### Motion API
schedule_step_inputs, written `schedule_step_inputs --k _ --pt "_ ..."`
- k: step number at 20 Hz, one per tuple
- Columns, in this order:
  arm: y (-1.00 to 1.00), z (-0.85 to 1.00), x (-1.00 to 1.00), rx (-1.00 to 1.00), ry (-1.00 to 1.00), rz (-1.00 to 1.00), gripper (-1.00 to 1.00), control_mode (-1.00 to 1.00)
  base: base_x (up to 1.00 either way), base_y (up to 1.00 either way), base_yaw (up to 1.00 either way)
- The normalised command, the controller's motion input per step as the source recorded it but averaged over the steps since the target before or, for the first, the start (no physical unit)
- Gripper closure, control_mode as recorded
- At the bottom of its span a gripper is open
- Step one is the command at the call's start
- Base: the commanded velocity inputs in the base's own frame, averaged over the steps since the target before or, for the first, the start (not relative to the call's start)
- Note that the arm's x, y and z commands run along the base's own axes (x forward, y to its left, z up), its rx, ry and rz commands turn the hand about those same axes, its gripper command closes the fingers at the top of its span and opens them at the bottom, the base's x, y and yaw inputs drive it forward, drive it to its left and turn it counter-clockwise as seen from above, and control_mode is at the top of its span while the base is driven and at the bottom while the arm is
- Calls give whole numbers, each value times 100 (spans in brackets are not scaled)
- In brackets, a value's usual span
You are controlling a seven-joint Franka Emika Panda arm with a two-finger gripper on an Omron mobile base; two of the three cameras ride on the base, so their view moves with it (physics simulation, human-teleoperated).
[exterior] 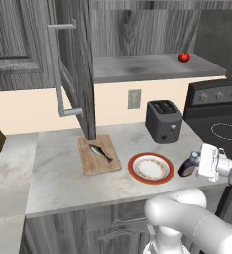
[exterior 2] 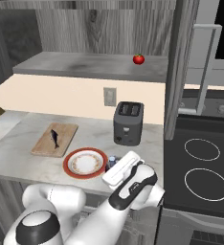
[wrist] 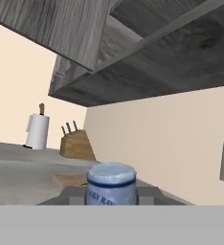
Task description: Pick the fish from the plate and place it on the cutting board. Then pick the condiment bottle from the cabinet and place it next to the cutting board.
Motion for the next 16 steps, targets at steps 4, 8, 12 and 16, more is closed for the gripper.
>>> schedule_step_inputs --k 4,8,12,16 --pt "0 -17 11 0 0 0 100 -100 0 0 0" --pt "0 -18 11 0 0 0 100 -100 0 0 0" --pt "0 -17 10 0 0 0 100 -100 0 0 0" --pt "0 -17 6 0 0 0 100 -100 0 0 0"
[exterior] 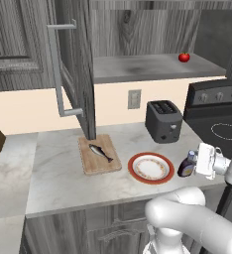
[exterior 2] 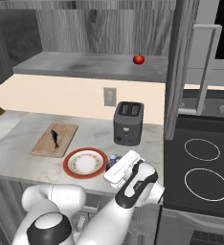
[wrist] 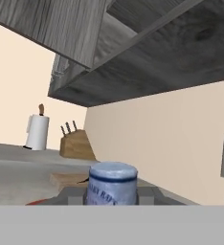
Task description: Pick the fish from the plate and place it on the cutting board. Then pick the condiment bottle from the cabinet and place it next to the cutting board.
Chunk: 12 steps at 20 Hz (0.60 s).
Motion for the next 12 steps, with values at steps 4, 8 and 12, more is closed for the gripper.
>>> schedule_step_inputs --k 4,8,12 --pt "0 -16 0 0 0 0 100 -100 0 0 0" --pt "0 -10 0 0 0 0 100 -100 0 0 0" --pt "0 -7 0 0 0 0 100 -100 0 0 0"
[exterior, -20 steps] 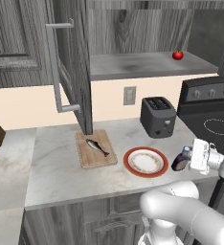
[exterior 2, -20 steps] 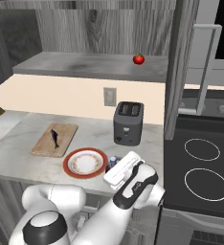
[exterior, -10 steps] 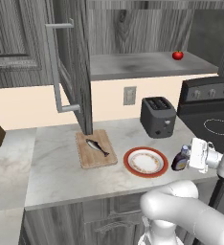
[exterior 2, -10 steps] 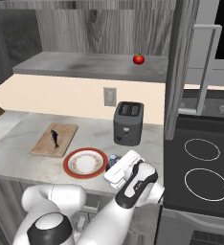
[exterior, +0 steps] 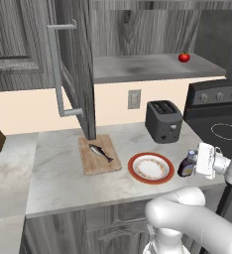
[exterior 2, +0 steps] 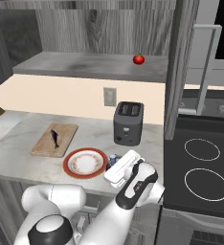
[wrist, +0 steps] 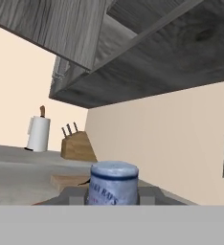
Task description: Pick the fish from the plate and place it on the cutting board. Then pick the condiment bottle from the cabinet and place it next to the cutting board.
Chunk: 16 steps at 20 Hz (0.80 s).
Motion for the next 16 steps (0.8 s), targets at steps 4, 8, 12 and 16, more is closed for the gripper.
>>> schedule_step_inputs --k 4,8,12,16 --pt "0 -6 0 0 0 0 100 -100 0 0 0" --pt "0 -6 0 0 0 0 100 -100 0 0 0" --pt "0 -7 0 0 0 0 -100 -100 0 0 0" --pt "0 -7 0 0 0 0 -100 -100 0 0 0"
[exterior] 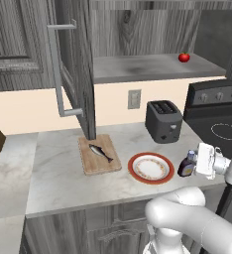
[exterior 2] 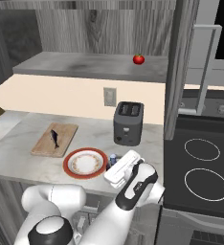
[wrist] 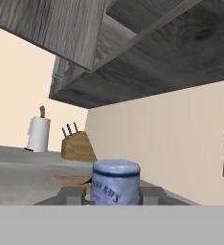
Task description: Pick the fish from the plate and place it on the cutting board. Then pick the condiment bottle from the cabinet and place it next to the cutting board.
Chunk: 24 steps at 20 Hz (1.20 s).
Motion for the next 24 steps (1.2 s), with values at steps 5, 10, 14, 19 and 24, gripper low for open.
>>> schedule_step_inputs --k 5,10,14,19,24 --pt "0 -5 0 0 0 0 -100 -100 0 0 0" --pt "0 -4 0 0 0 0 -100 -100 0 0 0" --pt "0 -1 0 0 0 0 -100 -100 0 0 0" --pt "0 0 0 0 0 0 -100 -100 0 0 0" --pt "-2 6 -10 0 0 0 -100 -100 0 0 0"
